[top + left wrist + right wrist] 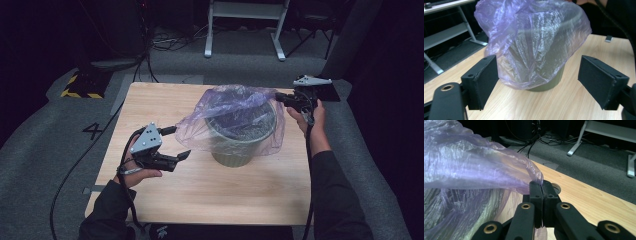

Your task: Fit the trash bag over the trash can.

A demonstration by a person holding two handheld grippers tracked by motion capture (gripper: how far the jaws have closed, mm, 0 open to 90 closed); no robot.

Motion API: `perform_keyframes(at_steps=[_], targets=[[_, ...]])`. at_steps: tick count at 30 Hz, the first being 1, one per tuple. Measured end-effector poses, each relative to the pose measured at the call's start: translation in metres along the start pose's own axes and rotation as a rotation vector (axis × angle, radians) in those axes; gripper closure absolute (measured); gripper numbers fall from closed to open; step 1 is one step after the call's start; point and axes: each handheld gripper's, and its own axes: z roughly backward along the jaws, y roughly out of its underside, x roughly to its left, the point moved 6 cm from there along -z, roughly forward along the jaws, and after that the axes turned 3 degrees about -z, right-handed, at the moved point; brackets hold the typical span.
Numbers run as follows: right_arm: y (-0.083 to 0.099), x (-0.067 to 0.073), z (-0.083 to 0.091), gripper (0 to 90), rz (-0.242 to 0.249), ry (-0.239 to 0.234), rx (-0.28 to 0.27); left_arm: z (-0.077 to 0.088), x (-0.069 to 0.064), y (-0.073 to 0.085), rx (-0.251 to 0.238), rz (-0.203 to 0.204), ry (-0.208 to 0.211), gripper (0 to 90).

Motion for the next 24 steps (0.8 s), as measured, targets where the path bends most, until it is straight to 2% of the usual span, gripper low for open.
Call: perform_keyframes(at_steps=[1,3,4,5,7,9,10,12,14,15,16,18,19,20,21,22,24], targets=[[0.0,0.0,0.001,88.9,-0.002,0.004,-0.001,0.0,-0.003,0.0,-0.006,-0.003,0.021,17.6],[-0.002,0.0,0.002,88.9,-0.003,0.005,-0.003,-0.003,-0.015,-0.002,-0.006,-0.044,0.081,19.2],[-0.002,0.001,0.002,88.9,0.002,0.007,-0.002,-0.005,-0.018,-0.004,0.002,-0.064,0.081,19.5],[-0.002,0.001,0.002,88.9,0.005,0.006,-0.001,-0.008,-0.021,-0.008,0.007,-0.083,0.059,18.3],[-0.003,0.004,0.001,88.9,0.015,0.007,0.001,-0.01,-0.024,-0.015,-0.02,-0.069,0.061,16.8],[-0.004,0.005,0.001,88.9,0.019,0.004,0.002,-0.01,-0.022,-0.025,-0.066,-0.04,0.034,16.4],[-0.004,0.005,0.001,88.8,0.02,0.006,0.003,-0.011,-0.02,-0.03,-0.08,-0.037,0.016,15.7],[-0.004,0.006,0.001,88.8,0.019,0.001,0.002,-0.015,-0.014,-0.036,-0.063,-0.053,-0.042,15.6],[-0.005,0.006,0.002,88.9,0.021,0.0,0.004,-0.022,-0.008,-0.038,-0.045,-0.046,-0.022,15.6],[-0.005,0.006,0.002,88.9,0.022,-0.001,0.005,-0.027,-0.005,-0.038,-0.021,-0.045,-0.022,15.6],[-0.005,0.006,0.001,88.8,0.024,-0.002,0.006,-0.035,0.001,-0.036,0.025,-0.053,-0.036,15.6],[-0.005,0.006,0.001,88.7,0.025,-0.008,0.007,-0.046,0.01,-0.032,0.08,-0.06,-0.066,16.0],[-0.004,0.006,0.0,88.5,0.029,-0.01,0.01,-0.051,0.014,-0.031,0.099,-0.051,-0.067,16.0],[-0.004,0.007,-0.001,88.1,0.034,-0.016,0.011,-0.055,0.018,-0.031,0.109,-0.042,-0.063,17.5],[-0.004,0.008,-0.002,87.6,0.039,-0.022,0.013,-0.058,0.023,-0.031,0.117,-0.043,-0.068,23.5],[-0.003,0.009,-0.003,87.2,0.047,-0.023,0.014,-0.061,0.027,-0.032,0.117,-0.042,-0.075,30.3],[-0.002,0.01,-0.006,86.9,0.06,-0.033,0.02,-0.064,0.035,-0.034,0.106,-0.032,-0.053,47.9]])
